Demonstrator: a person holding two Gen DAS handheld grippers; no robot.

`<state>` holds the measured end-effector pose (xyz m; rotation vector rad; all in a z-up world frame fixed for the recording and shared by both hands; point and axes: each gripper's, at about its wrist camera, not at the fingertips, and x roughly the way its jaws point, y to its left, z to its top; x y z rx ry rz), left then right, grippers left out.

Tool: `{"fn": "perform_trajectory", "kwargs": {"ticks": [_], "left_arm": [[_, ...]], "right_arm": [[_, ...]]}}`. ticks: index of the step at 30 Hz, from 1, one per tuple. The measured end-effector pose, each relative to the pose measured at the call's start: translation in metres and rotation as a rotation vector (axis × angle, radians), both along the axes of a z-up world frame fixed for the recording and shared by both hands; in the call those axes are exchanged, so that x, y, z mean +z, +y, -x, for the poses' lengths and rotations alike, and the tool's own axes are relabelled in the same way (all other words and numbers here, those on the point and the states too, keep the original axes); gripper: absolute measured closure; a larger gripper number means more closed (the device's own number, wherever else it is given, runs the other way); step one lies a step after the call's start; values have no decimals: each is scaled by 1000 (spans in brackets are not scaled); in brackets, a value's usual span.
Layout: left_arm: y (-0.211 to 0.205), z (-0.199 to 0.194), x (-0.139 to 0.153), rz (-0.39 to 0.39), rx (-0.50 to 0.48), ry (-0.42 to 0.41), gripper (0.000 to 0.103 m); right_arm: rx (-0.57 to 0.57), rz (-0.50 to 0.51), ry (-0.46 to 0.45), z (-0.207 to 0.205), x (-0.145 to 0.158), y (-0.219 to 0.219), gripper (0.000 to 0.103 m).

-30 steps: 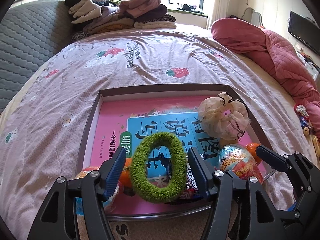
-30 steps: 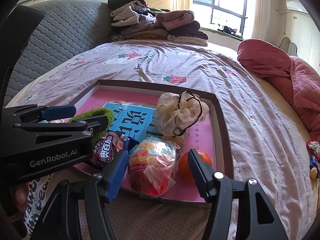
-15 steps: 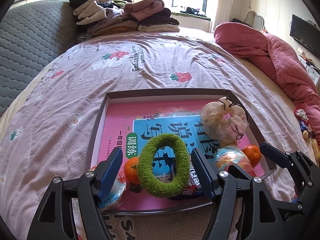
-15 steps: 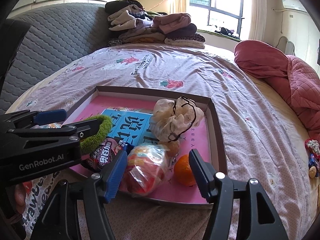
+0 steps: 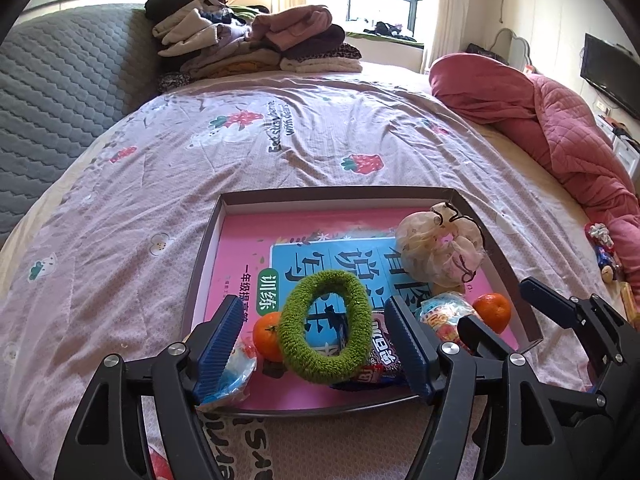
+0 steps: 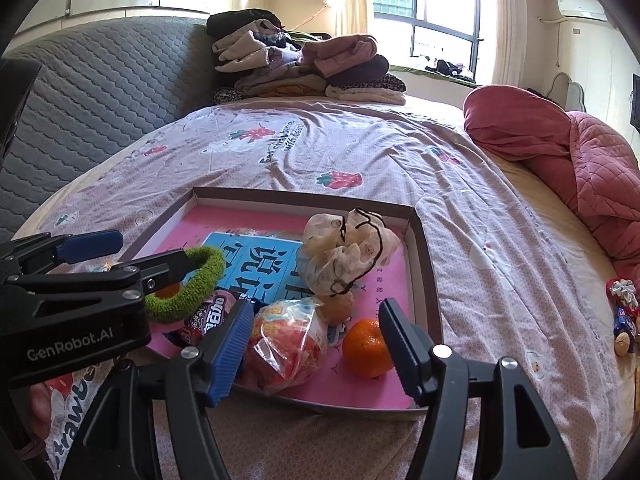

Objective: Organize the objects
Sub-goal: 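Lower the ring into the tray and open the left tool while the right tool releases the candy, then withdraw both open tools back from the tray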

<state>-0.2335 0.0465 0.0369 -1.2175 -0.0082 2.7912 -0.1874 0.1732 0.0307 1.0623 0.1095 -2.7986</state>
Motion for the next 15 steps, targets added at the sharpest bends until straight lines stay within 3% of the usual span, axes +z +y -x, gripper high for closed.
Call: {"fn": "perform_trajectory", "kwargs": {"ticks": [15], "left_arm": [[-8, -18, 23, -3, 21, 44, 25]], "right_arm": [[-6, 23, 49, -8, 22, 4, 35]]}}
